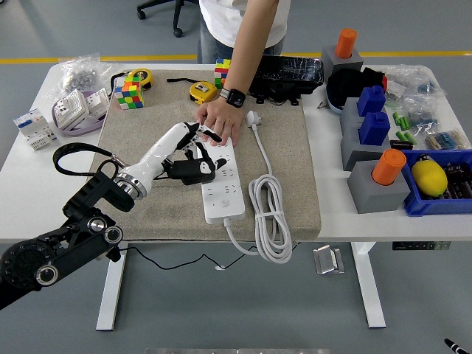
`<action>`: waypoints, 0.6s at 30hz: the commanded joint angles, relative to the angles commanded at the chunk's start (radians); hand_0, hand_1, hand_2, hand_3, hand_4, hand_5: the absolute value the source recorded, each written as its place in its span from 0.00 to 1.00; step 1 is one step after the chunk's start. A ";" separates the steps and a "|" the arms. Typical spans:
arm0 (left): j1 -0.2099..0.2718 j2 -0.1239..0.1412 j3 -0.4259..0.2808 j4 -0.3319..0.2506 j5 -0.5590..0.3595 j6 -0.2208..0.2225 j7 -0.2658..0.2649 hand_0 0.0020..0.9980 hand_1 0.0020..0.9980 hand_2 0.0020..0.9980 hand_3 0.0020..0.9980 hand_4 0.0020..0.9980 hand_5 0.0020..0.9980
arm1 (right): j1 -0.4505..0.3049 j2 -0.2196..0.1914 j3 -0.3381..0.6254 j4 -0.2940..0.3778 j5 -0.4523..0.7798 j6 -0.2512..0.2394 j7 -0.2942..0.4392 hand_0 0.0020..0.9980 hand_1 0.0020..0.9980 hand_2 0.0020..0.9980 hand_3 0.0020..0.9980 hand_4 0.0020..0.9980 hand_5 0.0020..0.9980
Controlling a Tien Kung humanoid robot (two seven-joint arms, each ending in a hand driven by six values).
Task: Put the plug near the board,insert it into the board,press the button,pull the plug out
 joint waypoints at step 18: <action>-0.115 -0.063 0.139 0.253 0.174 -0.084 0.121 0.76 0.80 0.78 0.79 1.00 0.38 | -0.001 0.001 -0.001 -0.001 0.003 0.000 -0.001 0.62 0.67 0.64 0.57 0.98 0.59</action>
